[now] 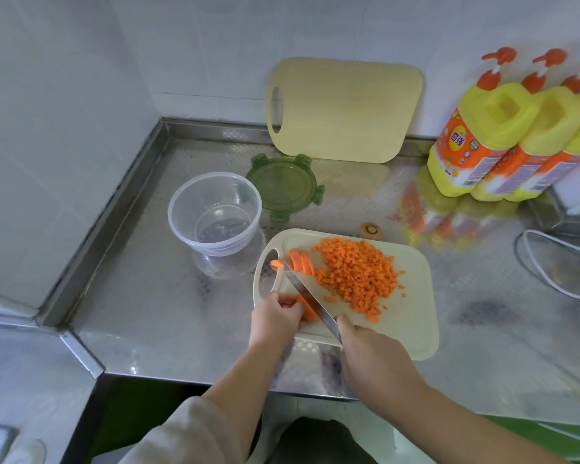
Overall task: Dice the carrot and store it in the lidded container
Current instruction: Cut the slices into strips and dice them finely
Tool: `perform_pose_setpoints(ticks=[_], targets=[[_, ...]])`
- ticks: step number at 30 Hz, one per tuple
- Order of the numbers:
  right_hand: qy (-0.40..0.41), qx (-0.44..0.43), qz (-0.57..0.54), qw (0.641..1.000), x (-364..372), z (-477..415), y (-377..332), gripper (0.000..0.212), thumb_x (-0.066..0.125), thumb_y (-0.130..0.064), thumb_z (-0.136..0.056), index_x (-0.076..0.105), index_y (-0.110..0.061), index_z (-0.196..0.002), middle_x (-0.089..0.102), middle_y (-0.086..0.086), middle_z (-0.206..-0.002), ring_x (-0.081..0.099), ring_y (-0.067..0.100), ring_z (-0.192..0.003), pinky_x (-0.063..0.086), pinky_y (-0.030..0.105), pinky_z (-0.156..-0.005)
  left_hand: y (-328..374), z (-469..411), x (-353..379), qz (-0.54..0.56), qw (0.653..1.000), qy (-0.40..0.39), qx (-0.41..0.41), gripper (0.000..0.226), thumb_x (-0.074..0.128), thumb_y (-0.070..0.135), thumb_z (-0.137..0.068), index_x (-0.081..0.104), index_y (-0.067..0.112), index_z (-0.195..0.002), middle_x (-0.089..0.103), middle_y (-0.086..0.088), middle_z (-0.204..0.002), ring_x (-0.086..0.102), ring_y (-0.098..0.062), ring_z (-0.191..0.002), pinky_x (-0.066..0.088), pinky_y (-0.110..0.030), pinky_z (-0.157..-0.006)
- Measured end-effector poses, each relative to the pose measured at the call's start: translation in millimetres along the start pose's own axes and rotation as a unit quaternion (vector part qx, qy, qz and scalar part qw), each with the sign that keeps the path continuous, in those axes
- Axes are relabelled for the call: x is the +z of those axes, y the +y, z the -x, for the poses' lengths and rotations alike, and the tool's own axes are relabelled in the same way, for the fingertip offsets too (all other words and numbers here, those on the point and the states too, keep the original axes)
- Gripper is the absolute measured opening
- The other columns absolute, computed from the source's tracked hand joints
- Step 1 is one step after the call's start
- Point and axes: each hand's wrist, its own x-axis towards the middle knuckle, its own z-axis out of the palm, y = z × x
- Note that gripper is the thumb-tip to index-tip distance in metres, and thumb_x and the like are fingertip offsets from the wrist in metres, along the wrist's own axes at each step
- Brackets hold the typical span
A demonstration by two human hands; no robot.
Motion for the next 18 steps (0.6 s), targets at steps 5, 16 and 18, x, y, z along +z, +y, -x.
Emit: perform_pose_setpoints(ticks=[5, 16, 18], targets=[[-0.014, 0.008, 0.004, 1.0, 4, 2, -5, 0.024, 0.045, -0.014, -0.096, 0.037, -0.02, -0.118, 0.062, -0.001, -0.103, 0.063, 0.019, -0.09, 0.042, 0.027, -0.068, -2, 0, 2, -0.005, 1.0, 0.008, 0.003, 0.006, 0.067, 0.022, -0.08, 0.063, 0.022, -0.085, 0.07, 0.002, -0.085, 0.067, -0.017, -0.082, 0.056, -0.035, -0.081], [-0.01, 0.008, 0.015, 1.0, 14, -7, -6, 0.034, 0.045, -0.008, -0.095, 0.034, -0.016, -0.126, 0.06, 0.004, -0.108, 0.064, 0.024, -0.094, 0.034, 0.028, -0.064, -4, -6, 4, 0.027, 0.999, 0.003, -0.03, 0.005, 0.068, 0.021, -0.081, 0.064, 0.019, -0.084, 0.072, -0.001, -0.082, 0.07, -0.02, -0.08, 0.057, -0.039, -0.08], [0.001, 0.005, 0.02, 1.0, 24, -16, -4, 0.034, 0.058, -0.017, -0.089, 0.041, -0.015, -0.119, 0.063, 0.003, -0.093, 0.066, 0.023, -0.078, 0.035, 0.028, -0.056, -4, -7, 5, 0.019, 0.999, 0.006, -0.03, 0.003, 0.066, 0.018, -0.081, 0.064, 0.019, -0.083, 0.071, 0.0, -0.082, 0.069, -0.018, -0.08, 0.057, -0.037, -0.081]])
